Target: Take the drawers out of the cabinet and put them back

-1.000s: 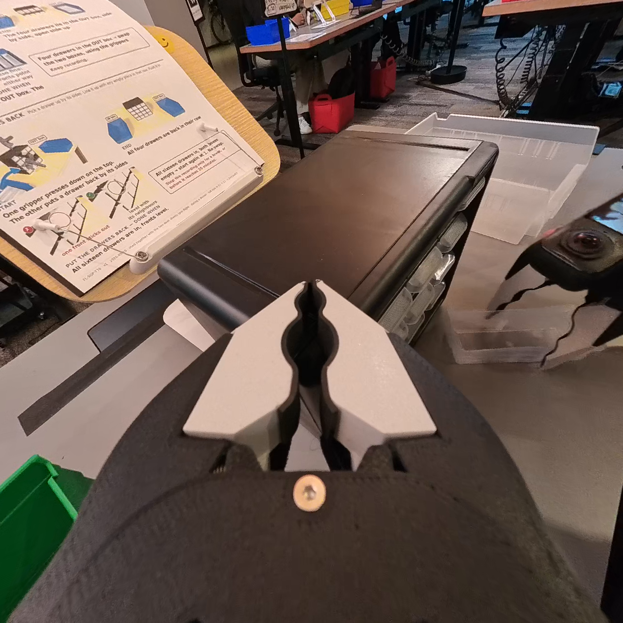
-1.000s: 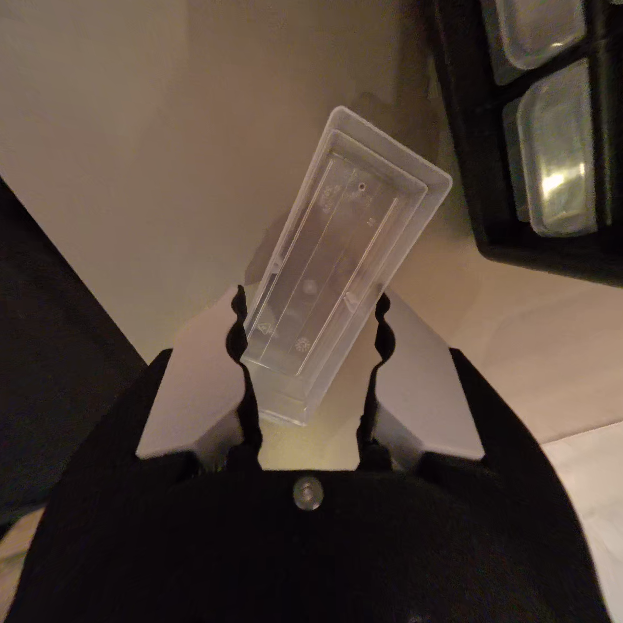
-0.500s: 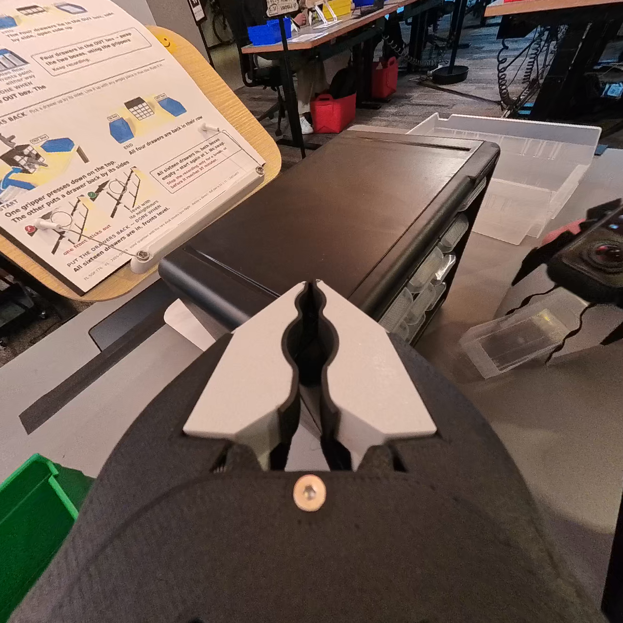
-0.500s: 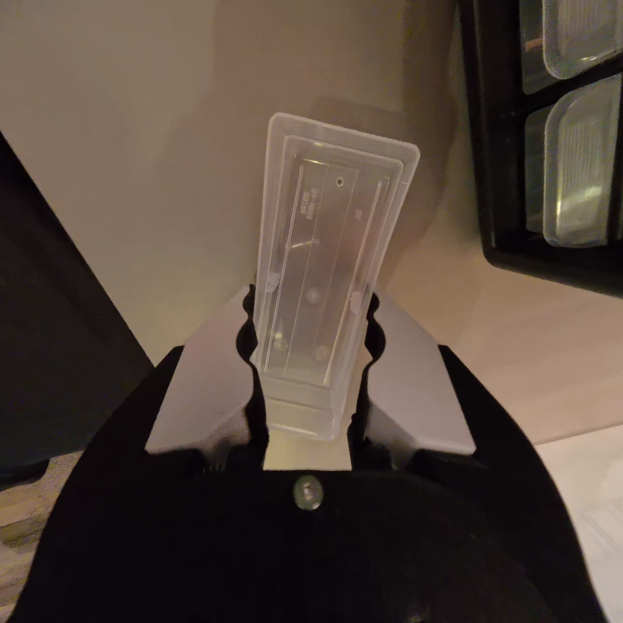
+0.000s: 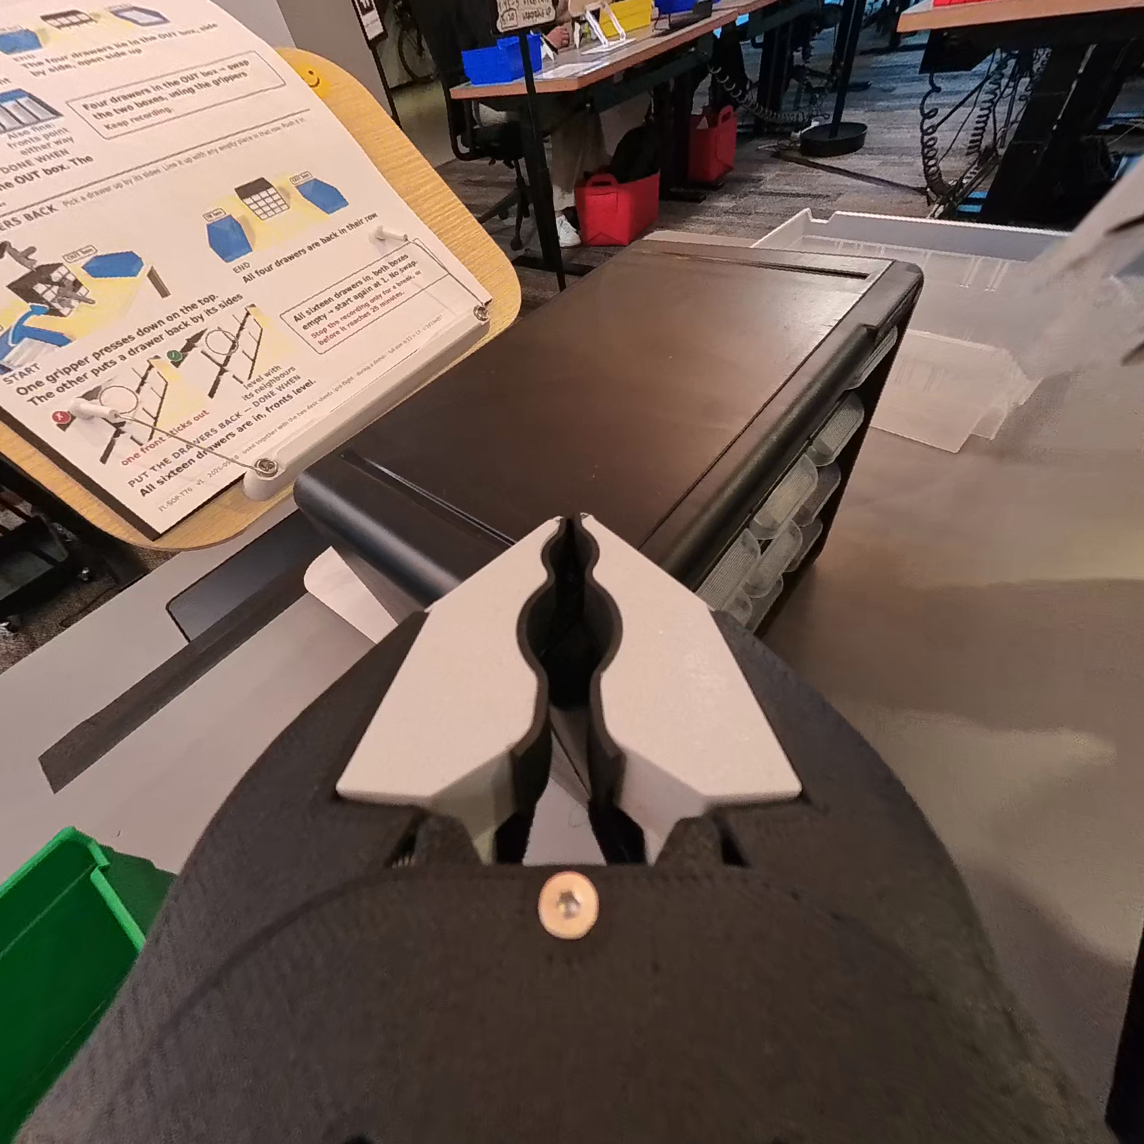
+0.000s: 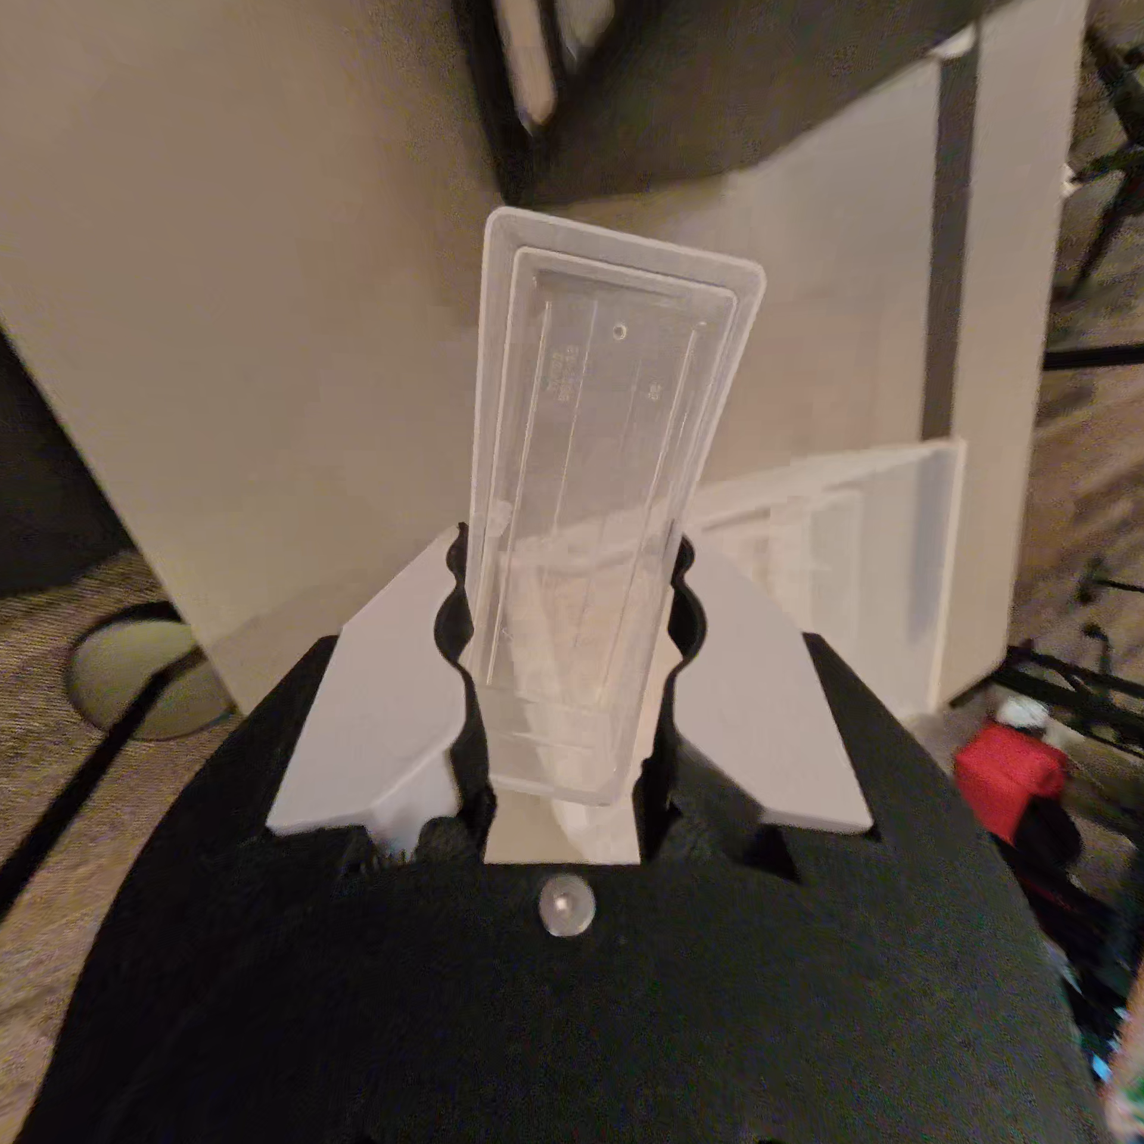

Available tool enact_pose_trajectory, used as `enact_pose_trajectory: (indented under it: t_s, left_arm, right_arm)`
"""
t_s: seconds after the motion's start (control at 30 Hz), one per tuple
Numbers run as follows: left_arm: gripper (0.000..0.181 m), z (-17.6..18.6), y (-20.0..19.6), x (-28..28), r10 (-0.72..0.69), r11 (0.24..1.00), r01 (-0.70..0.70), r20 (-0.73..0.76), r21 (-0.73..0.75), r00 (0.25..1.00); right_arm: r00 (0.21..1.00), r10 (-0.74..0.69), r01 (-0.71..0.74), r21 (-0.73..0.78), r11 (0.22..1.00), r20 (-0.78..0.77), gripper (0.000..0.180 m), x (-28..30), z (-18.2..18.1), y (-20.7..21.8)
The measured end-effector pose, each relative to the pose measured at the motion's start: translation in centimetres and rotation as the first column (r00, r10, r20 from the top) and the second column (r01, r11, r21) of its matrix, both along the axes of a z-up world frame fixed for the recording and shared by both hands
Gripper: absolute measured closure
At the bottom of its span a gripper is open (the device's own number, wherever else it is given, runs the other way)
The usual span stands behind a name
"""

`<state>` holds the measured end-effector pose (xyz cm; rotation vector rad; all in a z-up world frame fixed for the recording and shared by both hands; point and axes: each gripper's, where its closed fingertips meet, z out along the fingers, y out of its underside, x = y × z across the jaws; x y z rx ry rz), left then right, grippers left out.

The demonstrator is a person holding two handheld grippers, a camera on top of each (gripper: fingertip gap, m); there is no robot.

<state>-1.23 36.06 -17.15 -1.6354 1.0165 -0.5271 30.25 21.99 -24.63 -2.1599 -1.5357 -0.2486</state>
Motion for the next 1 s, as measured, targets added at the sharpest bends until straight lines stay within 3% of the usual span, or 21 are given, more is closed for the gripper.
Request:
enact_pose_trajectory:
  t_s: [0.17, 0.33, 0.67, 0.8, 0.87, 1.0]
  left_arm:
    - [0.181, 0.0, 0.0, 0.0, 0.004, 1.000, -0.004, 0.001, 0.000, 1.000]
    - [0.181, 0.0, 0.0, 0.0, 0.005, 1.000, -0.005, 0.002, 0.001, 1.000]
    - [0.181, 0.0, 0.1, 0.0, 0.004, 1.000, -0.004, 0.013, 0.001, 1.000]
    - [0.181, 0.0, 0.1, 0.0, 0.002, 1.000, -0.002, 0.016, 0.001, 1.000]
    - [0.181, 0.0, 0.1, 0.0, 0.003, 1.000, -0.003, 0.018, 0.001, 1.000]
    - [0.181, 0.0, 0.1, 0.0, 0.003, 1.000, -0.003, 0.021, 0.001, 1.000]
  right_arm:
    - [0.981, -0.116, 0.114, 0.023, 0.993, 0.157, 0.117, 8.6, -0.3, 2.6]
    - [0.956, -0.122, 0.139, -0.048, 0.989, 0.268, 0.117, 13.1, -3.0, 3.3]
    - [0.948, -0.052, 0.140, -0.266, 0.954, 0.313, 0.115, 15.0, -10.6, 3.2]
    - [0.939, -0.024, 0.127, -0.284, 0.950, 0.342, 0.114, 15.3, -12.3, 3.9]
    - [0.921, -0.020, 0.129, -0.257, 0.958, 0.388, 0.100, 15.6, -12.6, 4.5]
    - [0.901, -0.027, 0.122, -0.191, 0.974, 0.433, 0.103, 15.8, -12.1, 5.6]
